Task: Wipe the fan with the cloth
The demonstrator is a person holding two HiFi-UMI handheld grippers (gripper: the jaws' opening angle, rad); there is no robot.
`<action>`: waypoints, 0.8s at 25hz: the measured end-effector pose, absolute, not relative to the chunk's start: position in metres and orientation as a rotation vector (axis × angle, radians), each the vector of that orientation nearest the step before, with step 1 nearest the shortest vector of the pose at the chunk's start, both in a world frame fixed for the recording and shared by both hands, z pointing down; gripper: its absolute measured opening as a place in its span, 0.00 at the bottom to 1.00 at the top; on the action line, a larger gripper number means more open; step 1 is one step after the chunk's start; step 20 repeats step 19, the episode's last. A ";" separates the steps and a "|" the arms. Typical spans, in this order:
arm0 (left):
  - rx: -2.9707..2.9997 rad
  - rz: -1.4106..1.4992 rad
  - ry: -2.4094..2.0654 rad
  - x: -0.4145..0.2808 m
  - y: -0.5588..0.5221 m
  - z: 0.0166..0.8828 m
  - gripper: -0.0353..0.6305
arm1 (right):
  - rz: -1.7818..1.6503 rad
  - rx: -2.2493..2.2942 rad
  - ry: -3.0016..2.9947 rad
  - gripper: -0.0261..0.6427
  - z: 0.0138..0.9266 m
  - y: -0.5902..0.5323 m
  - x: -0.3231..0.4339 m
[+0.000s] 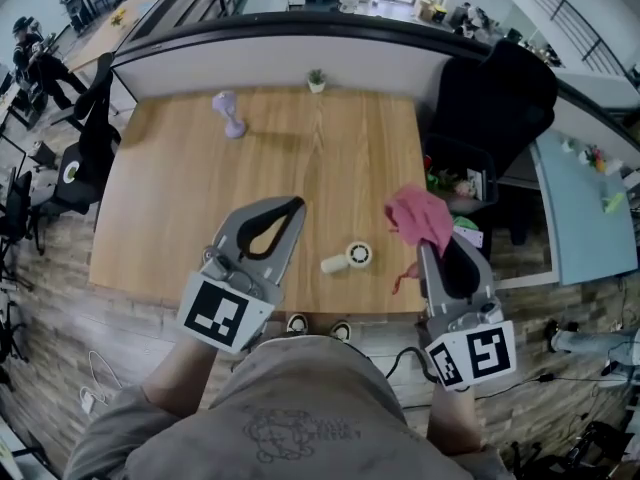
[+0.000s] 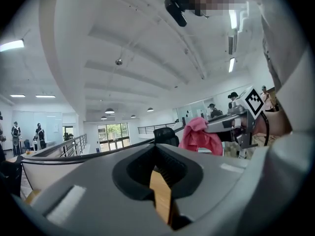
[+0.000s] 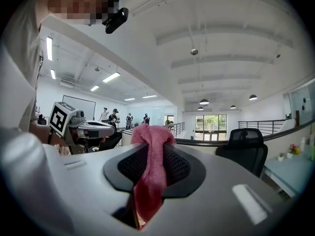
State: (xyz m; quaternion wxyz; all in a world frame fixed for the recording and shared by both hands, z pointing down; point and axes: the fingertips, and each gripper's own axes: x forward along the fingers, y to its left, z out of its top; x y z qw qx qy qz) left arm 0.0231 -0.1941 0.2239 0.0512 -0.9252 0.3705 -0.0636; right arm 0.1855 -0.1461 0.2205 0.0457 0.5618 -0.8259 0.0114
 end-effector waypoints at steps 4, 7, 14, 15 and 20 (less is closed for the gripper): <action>-2.825 -0.254 1.135 0.022 -0.194 0.243 0.06 | 0.124 1.707 -2.508 0.18 0.242 -0.144 0.186; -2.828 -0.266 1.143 0.022 -0.196 0.247 0.06 | 0.148 1.702 -2.514 0.18 0.247 -0.146 0.185; -2.810 -0.257 1.135 0.025 -0.201 0.245 0.06 | 0.126 1.684 -2.493 0.18 0.250 -0.151 0.185; -2.808 -0.258 1.133 0.026 -0.201 0.244 0.06 | 0.127 1.684 -2.494 0.18 0.250 -0.151 0.185; -2.810 -0.256 1.123 0.027 -0.201 0.242 0.06 | 0.136 1.685 -2.495 0.18 0.250 -0.152 0.184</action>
